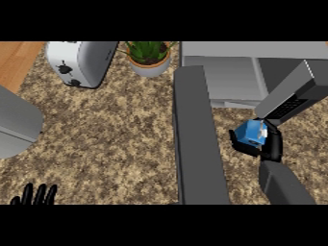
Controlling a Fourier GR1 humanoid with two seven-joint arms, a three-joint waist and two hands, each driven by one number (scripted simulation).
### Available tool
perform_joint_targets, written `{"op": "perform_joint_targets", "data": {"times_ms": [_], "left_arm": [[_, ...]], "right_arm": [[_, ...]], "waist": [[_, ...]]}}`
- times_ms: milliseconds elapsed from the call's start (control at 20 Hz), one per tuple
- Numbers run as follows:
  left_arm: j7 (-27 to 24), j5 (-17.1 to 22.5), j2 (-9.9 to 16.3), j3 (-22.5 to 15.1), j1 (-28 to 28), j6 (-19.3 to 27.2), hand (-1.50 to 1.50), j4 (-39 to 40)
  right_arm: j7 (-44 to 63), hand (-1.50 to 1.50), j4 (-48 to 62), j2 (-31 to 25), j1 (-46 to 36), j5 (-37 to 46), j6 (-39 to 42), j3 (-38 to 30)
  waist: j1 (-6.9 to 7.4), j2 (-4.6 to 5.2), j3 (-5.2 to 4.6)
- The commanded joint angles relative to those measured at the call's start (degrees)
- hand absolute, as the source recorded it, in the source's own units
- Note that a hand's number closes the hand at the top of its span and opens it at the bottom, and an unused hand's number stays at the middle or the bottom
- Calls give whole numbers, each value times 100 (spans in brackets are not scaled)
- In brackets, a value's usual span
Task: Pick up the milk, place it into the microwave and close the microwave
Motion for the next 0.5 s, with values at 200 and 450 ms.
{"op": "perform_joint_targets", "data": {"times_ms": [200, 450], "left_arm": [[-6, -49, -48, -214, 191, 21, -150, -61], [-301, 24, 13, -72, 288, -125, -150, 134]], "right_arm": [[-768, 150, 148, -157, -75, 67, 1127, 90], [-941, 150, 159, 59, -31, 60, 1042, 86]], "waist": [[-21, -13, 1], [-38, -25, -3]]}}
